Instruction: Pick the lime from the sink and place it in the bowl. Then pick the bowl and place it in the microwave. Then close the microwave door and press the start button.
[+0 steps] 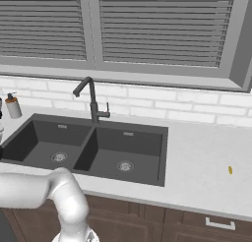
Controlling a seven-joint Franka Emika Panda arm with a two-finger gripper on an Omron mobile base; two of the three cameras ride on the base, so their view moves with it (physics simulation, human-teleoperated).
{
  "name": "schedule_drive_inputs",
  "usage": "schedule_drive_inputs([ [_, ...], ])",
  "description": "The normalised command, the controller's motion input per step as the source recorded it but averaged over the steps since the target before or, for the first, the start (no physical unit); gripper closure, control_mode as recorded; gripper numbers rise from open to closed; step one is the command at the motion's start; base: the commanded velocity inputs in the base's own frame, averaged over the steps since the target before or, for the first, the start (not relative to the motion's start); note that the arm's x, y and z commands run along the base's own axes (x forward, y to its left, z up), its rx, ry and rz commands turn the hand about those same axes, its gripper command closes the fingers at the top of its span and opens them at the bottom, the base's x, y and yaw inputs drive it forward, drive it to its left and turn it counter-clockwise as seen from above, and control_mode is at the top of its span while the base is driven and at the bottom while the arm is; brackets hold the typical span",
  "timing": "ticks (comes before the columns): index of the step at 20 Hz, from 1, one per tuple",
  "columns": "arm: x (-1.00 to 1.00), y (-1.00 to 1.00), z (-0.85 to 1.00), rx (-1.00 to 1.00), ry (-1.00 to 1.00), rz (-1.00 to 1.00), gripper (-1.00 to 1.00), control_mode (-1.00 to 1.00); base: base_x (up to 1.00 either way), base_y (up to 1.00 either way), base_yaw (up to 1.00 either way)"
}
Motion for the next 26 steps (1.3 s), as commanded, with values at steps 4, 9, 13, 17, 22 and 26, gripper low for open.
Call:
schedule_drive_inputs([
  [4,0.09,0.16,-0.13,0.00,0.00,0.00,-1.00,-1.00,0.00,0.00,0.00],
  [9,0.07,0.13,-0.16,0.00,0.00,0.00,-1.00,-1.00,0.00,0.00,0.00],
  [13,0.08,0.15,-0.16,0.00,0.00,0.00,-1.00,-1.00,0.00,0.00,0.00],
  [17,0.12,0.24,-0.12,0.00,0.00,0.00,-1.00,-1.00,0.00,0.00,0.00],
  [22,0.14,0.24,-0.10,0.00,0.00,0.00,-1.00,-1.00,0.00,0.00,0.00],
  [26,0.06,0.26,-0.13,0.00,0.00,0.00,1.00,-1.00,0.00,0.00,0.00],
])
